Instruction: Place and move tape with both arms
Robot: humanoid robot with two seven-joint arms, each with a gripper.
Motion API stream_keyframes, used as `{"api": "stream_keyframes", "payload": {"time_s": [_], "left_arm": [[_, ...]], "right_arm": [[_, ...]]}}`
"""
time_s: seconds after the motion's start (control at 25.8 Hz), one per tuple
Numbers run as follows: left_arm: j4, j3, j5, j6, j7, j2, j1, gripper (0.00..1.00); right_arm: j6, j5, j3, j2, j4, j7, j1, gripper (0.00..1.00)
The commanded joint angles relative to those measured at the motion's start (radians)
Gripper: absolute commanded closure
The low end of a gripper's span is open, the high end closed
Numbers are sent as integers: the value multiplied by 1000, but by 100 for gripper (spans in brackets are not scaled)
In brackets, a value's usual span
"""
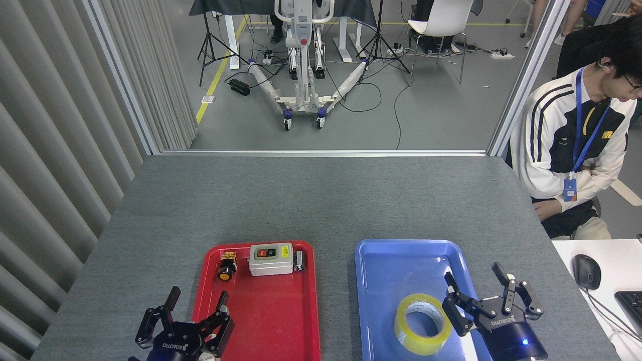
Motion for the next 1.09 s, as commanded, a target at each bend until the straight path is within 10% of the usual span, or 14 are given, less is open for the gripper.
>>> {"api": "stream_keyframes", "payload": {"time_s": [0.0,1.05], "left_arm": [[-1,-10,11,21,-39,21,-8,1],[31,2,92,76,-56,-3,-22,1]], "right_arm": [[191,20,46,31,3,-107,18,0],[281,20,90,101,25,-96,59,0]]}}
